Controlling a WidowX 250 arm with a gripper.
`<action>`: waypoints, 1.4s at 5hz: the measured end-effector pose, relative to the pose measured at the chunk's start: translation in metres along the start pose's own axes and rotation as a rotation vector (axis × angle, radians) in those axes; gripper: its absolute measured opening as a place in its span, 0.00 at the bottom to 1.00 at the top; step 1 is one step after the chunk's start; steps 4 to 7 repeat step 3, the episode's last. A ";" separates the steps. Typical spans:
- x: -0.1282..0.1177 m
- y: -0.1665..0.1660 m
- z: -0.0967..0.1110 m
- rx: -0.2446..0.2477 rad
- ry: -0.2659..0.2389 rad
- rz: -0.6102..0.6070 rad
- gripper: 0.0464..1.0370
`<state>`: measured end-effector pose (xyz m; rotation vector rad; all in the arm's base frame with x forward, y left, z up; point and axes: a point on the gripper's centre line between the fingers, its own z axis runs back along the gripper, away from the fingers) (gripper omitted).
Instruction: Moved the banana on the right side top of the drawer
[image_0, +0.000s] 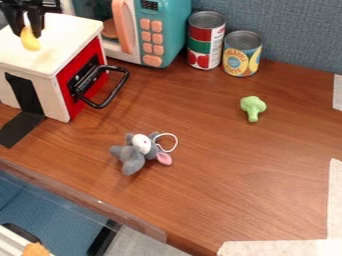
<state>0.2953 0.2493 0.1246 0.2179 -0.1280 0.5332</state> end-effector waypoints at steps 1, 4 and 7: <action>-0.002 0.002 -0.003 -0.003 0.018 -0.012 0.63; 0.005 0.001 0.029 -0.037 -0.012 -0.025 0.97; 0.005 0.001 0.029 -0.037 -0.012 -0.025 0.97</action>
